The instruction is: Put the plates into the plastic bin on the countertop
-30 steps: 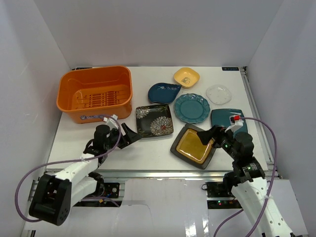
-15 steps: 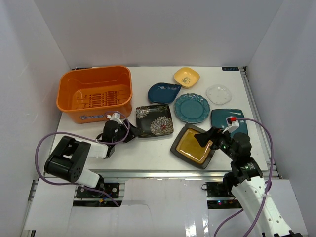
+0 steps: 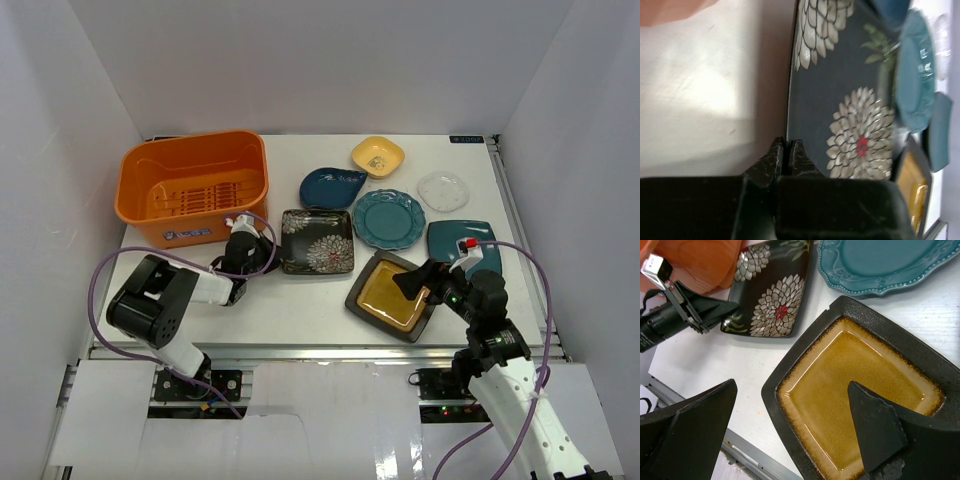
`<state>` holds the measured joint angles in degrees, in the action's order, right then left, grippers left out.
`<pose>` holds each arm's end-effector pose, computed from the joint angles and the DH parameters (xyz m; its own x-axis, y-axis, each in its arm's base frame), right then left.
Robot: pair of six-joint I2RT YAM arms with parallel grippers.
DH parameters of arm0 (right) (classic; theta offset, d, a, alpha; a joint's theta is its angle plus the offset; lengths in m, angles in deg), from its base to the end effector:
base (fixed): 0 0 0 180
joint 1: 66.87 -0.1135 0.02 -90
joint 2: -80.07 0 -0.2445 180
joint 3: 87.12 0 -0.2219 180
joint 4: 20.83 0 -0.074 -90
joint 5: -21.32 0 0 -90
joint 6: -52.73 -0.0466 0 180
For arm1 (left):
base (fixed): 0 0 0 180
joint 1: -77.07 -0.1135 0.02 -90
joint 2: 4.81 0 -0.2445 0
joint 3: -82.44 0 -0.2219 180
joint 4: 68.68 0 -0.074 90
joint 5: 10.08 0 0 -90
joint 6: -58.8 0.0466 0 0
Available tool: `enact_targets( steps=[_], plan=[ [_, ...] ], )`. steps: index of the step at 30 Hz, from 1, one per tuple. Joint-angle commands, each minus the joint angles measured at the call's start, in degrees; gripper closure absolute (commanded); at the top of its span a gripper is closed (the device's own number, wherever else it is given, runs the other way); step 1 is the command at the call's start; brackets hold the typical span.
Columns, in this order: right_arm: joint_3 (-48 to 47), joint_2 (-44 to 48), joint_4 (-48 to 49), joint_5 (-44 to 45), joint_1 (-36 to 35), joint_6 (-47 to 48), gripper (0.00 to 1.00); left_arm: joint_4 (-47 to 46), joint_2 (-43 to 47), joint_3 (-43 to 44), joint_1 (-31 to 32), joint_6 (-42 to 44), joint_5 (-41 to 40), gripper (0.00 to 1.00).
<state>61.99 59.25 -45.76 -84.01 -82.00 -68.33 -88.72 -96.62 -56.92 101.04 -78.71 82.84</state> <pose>0.1174 0.0445 0.2087 -0.4692 0.3886 -0.7930 -0.2992 0.7749 0.5568 0.2458 -0.1119 0.1227 -0.6477 -0.5180 -0.5588 -0.0474 0.7593 -0.6490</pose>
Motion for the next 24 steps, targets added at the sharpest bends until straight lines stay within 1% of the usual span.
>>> enact_targets(
  steps=[1, 4, 5, 7, 8, 9, 10, 11, 12, 13, 14, 15, 16, 17, 19, 20, 21, 22, 23, 24],
  plan=[
    [-1.9, 0.8, -1.1, 0.5, -0.2, 0.8, 0.02, 5.1, -1.7, 1.3, 1.3, 4.5, -5.3, 1.0],
    [-2.7, 2.1, -5.5, 3.5, -0.2, 1.2, 0.02, 4.7, 0.7, -1.3, 1.4, 3.7, -4.9, 1.0],
    [-3.0, 2.5, -9.2, 6.8, -0.2, 1.1, 0.03, 4.7, 4.5, -2.1, 1.5, 3.5, -3.9, 1.0],
    [-4.1, 2.6, -13.8, 10.5, -0.2, 0.3, 0.04, 6.3, 10.1, -4.6, 1.9, 2.3, -3.3, 1.0],
    [-4.2, 2.7, -15.7, 11.0, -0.3, -1.8, 0.05, 7.5, 16.7, -4.9, 2.0, 1.7, -3.0, 1.0],
    [-4.2, 2.7, -16.3, 11.2, -0.3, -2.8, 0.06, 9.8, 20.1, -5.0, 2.2, 1.5, -2.8, 1.0],
    [-4.5, 2.5, -18.3, 12.5, -0.3, -4.4, 0.07, 11.0, 23.2, -4.7, 2.6, 0.9, -0.8, 1.0],
    [-4.3, 2.5, -19.0, 14.0, -0.3, -6.4, 0.07, 12.5, 28.8, -4.1, 2.8, 0.5, 0.4, 1.0],
    [-4.1, 2.5, -19.7, 14.8, -0.3, -7.2, 0.08, 14.8, 31.5, -3.5, 3.0, 0.1, 1.1, 1.0],
    [-4.0, 2.7, -20.6, 15.0, -0.3, -8.3, 0.08, 15.7, 33.7, -2.1, 3.2, -0.2, 2.0, 1.0],
    [-3.8, 3.6, -21.9, 18.5, -0.3, -9.2, 0.08, 16.4, 35.8, -1.3, 3.5, -1.0, 2.9, 1.0],
    [-3.6, 3.9, -22.5, 20.0, -0.3, -11.0, 0.08, 17.9, 39.0, -0.4, 3.5, -1.4, 4.1, 1.0],
    [-3.6, 4.4, -23.8, 21.6, -0.3, -11.7, 0.07, 18.6, 40.2, 2.2, 3.7, -1.7, 4.7, 1.0],
    [-3.6, 4.7, -24.6, 25.3, -0.3, -12.0, 0.07, 19.2, 41.2, 3.7, 3.6, -2.0, 5.3, 1.0],
    [-3.8, 4.2, -25.8, 28.2, -0.3, -13.1, 0.07, 21.1, 42.7, 7.4, 3.6, -2.1, 6.2, 1.0],
    [-3.7, 3.1, -25.7, 29.1, -0.2, -13.4, 0.06, 22.1, 42.8, 11.9, 3.6, -2.0, 6.3, 1.0],
    [-3.4, 2.3, -25.5, 29.5, -0.3, -14.3, 0.06, 24.4, 42.7, 14.5, 3.6, -0.8, 5.9, 1.0],
    [-3.2, 1.2, -25.0, 29.8, -0.3, -14.3, 0.06, 25.7, 42.2, 17.0, 3.5, -0.2, 3.7, 1.0],
    [-2.0, -1.0, -23.7, 30.4, -0.3, -14.5, 0.06, 27.1, 41.8, 21.9, 3.5, 0.4, 2.3, 1.0],
    [-1.4, -2.1, -22.9, 30.0, -0.3, -14.9, 0.06, 29.3, 41.4, 24.3, 3.4, 2.1, 1.0, 1.0]
  ],
)
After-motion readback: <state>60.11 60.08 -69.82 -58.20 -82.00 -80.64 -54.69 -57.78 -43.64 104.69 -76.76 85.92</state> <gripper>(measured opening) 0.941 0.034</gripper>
